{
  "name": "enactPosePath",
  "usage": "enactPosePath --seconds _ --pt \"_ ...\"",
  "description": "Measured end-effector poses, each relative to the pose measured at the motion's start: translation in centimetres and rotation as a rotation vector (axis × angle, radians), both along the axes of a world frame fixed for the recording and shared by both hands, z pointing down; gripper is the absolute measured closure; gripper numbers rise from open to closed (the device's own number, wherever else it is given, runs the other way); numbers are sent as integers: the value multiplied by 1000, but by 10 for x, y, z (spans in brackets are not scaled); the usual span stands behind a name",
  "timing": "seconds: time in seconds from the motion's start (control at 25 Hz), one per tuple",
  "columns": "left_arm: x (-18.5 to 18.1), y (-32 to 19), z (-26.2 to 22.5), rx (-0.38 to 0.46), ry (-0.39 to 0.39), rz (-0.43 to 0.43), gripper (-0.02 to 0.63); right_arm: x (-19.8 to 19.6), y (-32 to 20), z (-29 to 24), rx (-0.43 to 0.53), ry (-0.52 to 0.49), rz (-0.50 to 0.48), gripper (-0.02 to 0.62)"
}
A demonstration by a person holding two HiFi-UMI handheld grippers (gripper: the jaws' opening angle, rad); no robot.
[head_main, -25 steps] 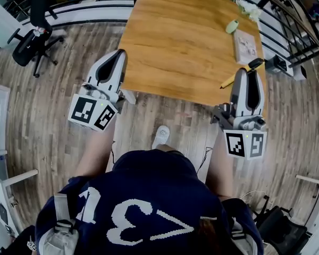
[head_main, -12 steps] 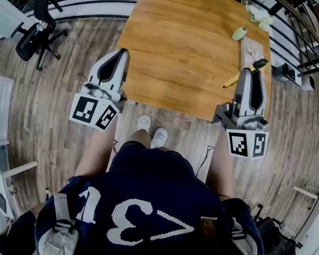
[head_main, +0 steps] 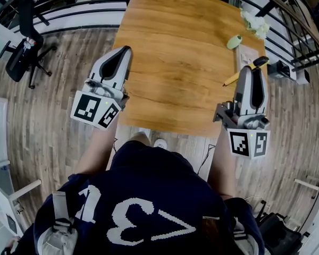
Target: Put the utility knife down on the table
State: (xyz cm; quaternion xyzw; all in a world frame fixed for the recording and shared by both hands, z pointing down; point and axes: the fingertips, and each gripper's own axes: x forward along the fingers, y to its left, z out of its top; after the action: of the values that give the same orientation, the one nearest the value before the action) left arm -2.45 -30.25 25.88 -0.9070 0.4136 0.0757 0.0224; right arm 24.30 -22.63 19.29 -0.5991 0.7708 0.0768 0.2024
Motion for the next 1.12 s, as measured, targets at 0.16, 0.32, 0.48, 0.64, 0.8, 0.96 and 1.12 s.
enactPosePath --seconds 0.16,0.32,0.48,0.64,0.8,0.96,1.12 --pt "-5 -51 -7 -1 23 47 589 -14 -40 -10 11 10 21 471" --pt "-2 -88 -5 -3 17 86 589 -23 -70 -9 4 11 42 471" --pt "4 -112 7 -32 11 95 589 -22 -91 -1 -23 7 47 471" --pt "8 -120 15 -50 4 78 589 -18 -107 9 -58 5 24 471" --pt "13 -128 29 -69 -3 39 589 -11 -124 24 -97 -1 -10 471" --pt "17 -131 55 -117 -11 19 589 -10 -139 53 -166 -7 -42 471" --pt "22 -133 90 -166 -35 7 589 -14 -152 110 -299 12 -70 471"
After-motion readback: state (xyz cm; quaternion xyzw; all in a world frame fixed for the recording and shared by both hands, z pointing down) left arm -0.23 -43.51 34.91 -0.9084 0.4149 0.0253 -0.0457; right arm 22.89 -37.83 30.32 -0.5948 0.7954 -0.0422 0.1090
